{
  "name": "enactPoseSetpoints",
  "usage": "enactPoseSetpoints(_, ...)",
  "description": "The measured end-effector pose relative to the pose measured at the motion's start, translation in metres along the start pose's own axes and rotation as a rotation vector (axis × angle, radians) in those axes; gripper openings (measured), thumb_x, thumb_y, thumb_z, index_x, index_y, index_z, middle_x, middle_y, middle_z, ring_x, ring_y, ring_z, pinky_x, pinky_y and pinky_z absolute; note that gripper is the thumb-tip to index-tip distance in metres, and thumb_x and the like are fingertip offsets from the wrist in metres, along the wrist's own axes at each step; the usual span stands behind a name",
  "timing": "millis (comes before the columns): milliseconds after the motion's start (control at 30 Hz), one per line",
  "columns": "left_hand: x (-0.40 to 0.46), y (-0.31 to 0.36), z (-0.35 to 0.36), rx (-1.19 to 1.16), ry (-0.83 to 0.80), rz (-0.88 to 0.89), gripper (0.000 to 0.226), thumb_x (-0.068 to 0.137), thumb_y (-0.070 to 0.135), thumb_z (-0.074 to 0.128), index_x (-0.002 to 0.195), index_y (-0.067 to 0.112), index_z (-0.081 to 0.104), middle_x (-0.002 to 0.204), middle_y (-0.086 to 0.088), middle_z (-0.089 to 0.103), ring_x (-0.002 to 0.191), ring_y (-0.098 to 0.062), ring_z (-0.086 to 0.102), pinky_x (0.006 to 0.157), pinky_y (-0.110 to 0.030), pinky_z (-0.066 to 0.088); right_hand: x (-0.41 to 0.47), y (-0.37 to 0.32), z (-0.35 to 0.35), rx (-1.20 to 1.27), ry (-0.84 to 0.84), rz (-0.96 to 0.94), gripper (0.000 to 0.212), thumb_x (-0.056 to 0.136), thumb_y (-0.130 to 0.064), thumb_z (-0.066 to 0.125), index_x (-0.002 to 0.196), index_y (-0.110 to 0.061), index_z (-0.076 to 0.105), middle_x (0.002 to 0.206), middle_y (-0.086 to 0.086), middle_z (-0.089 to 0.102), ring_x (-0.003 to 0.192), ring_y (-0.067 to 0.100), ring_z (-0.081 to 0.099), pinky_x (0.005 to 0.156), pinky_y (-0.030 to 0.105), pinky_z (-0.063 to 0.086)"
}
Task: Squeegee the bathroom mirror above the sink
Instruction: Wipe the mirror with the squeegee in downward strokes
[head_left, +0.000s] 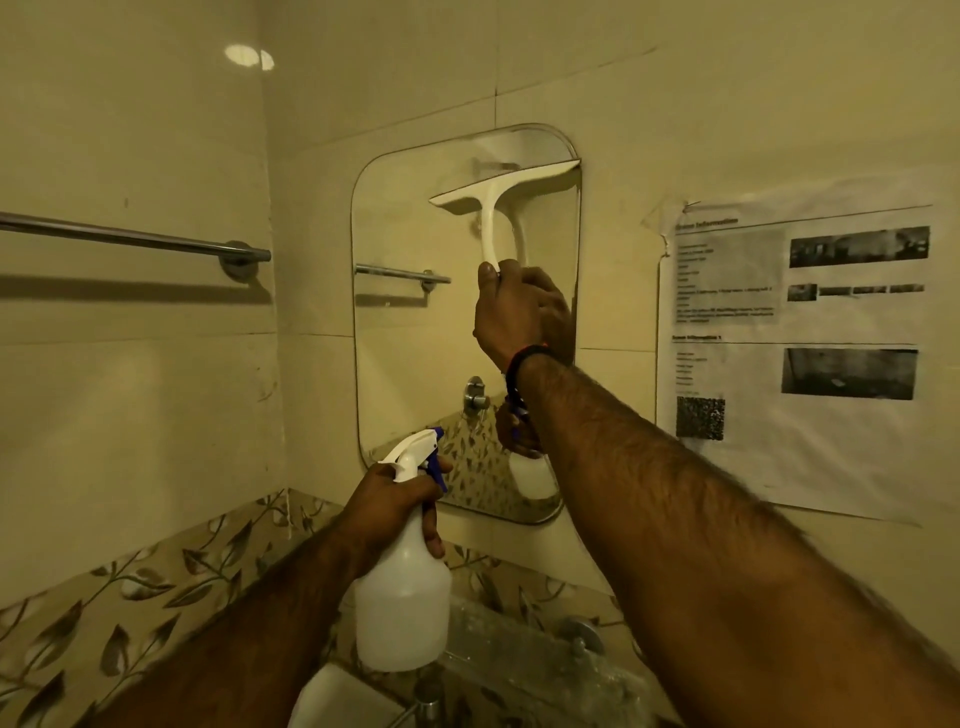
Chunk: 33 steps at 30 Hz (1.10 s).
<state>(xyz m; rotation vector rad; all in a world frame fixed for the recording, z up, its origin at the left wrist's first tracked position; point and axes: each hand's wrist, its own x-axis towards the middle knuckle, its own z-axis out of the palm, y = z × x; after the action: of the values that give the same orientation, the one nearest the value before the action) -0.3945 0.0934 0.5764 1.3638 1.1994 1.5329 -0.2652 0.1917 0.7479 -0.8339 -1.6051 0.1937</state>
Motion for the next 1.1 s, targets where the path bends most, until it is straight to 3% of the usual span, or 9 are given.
enactPoseSetpoints(67,0.000,0.000,0.002,0.005,-0.006,-0.003,0.026,0.089,0.000,0.054,0.114,0.005,0.062,0.054,-0.023,0.053,0.043,-0.033,0.055,0.057,-0.045,0.055,-0.008,0.003,0.003,-0.001,0.011,0.014,0.037,0.105,-0.033,0.032,0.122,-0.006,0.049,0.076,-0.008,0.043,0.056,0.003,0.043,0.042,0.013,0.027)
enactPoseSetpoints(167,-0.001,0.001,0.005,0.002,-0.007,-0.014,0.027,0.089,0.001,0.055,0.115,0.005,0.061,0.056,-0.023,0.053,0.044,-0.033,0.055,0.058,-0.045,0.055,-0.023,0.011,0.004,0.012,0.038,0.034,0.036,0.104,-0.033,0.034,0.119,-0.006,0.052,0.071,-0.013,0.044,0.060,0.006,0.050,0.040,0.012,0.038)
enactPoseSetpoints(233,-0.003,0.003,0.007,-0.001,-0.007,-0.014,0.027,0.089,0.000,0.054,0.115,0.004,0.061,0.056,-0.023,0.053,0.045,-0.033,0.054,0.060,-0.046,0.055,-0.031,0.019,0.006,0.047,0.001,0.067,0.037,0.104,-0.034,0.034,0.121,-0.007,0.052,0.082,-0.005,0.056,0.067,0.009,0.056,0.047,0.012,0.040)
enactPoseSetpoints(267,-0.004,0.003,0.007,-0.002,-0.005,-0.015,0.027,0.089,0.000,0.054,0.115,0.004,0.061,0.057,-0.023,0.052,0.045,-0.033,0.053,0.060,-0.046,0.055,-0.036,0.023,0.007,0.052,-0.010,0.086,0.038,0.104,-0.036,0.034,0.122,-0.008,0.052,0.085,-0.005,0.057,0.069,0.008,0.056,0.049,0.016,0.039)
enactPoseSetpoints(400,-0.010,0.006,0.010,0.013,0.001,-0.017,0.027,0.090,-0.002,0.052,0.116,0.002,0.059,0.055,-0.022,0.054,0.044,-0.033,0.054,0.057,-0.044,0.056,-0.058,0.038,0.007,0.060,0.047,0.090,0.036,0.103,-0.034,0.039,0.116,-0.007,0.057,0.071,-0.018,0.044,0.058,-0.002,0.046,0.036,0.009,0.033)
enactPoseSetpoints(633,-0.021,0.002,0.012,0.023,0.012,-0.024,0.028,0.089,-0.003,0.051,0.115,0.001,0.060,0.052,-0.022,0.052,0.042,-0.032,0.055,0.051,-0.039,0.055,-0.100,0.062,0.017,0.059,-0.078,0.200,0.037,0.102,-0.042,0.032,0.123,-0.016,0.047,0.076,-0.007,0.048,0.066,0.012,0.053,0.049,0.021,0.031)
enactPoseSetpoints(767,-0.027,0.000,0.012,0.046,0.010,-0.014,0.027,0.089,-0.002,0.051,0.114,0.002,0.060,0.052,-0.022,0.053,0.043,-0.033,0.055,0.051,-0.039,0.055,-0.125,0.071,0.021,0.077,-0.089,0.235,0.037,0.103,-0.040,0.032,0.127,-0.016,0.046,0.072,-0.011,0.046,0.062,0.004,0.048,0.048,0.020,0.030)
enactPoseSetpoints(967,-0.033,-0.001,0.011,0.010,0.010,-0.033,0.028,0.089,-0.001,0.052,0.115,0.003,0.062,0.052,-0.019,0.054,0.043,-0.032,0.054,0.049,-0.038,0.054,-0.162,0.083,0.030,0.124,-0.120,0.301,0.030,0.101,-0.045,0.032,0.116,-0.023,0.046,0.076,-0.005,0.055,0.070,0.016,0.058,0.056,0.027,0.044)
enactPoseSetpoints(1100,-0.039,-0.001,0.009,-0.013,0.032,-0.050,0.029,0.089,-0.002,0.053,0.115,0.003,0.063,0.049,-0.017,0.053,0.039,-0.030,0.052,0.047,-0.037,0.053,-0.184,0.089,0.035,0.153,-0.105,0.328,0.029,0.101,-0.044,0.034,0.114,-0.024,0.048,0.090,-0.001,0.057,0.083,0.017,0.058,0.073,0.039,0.055)
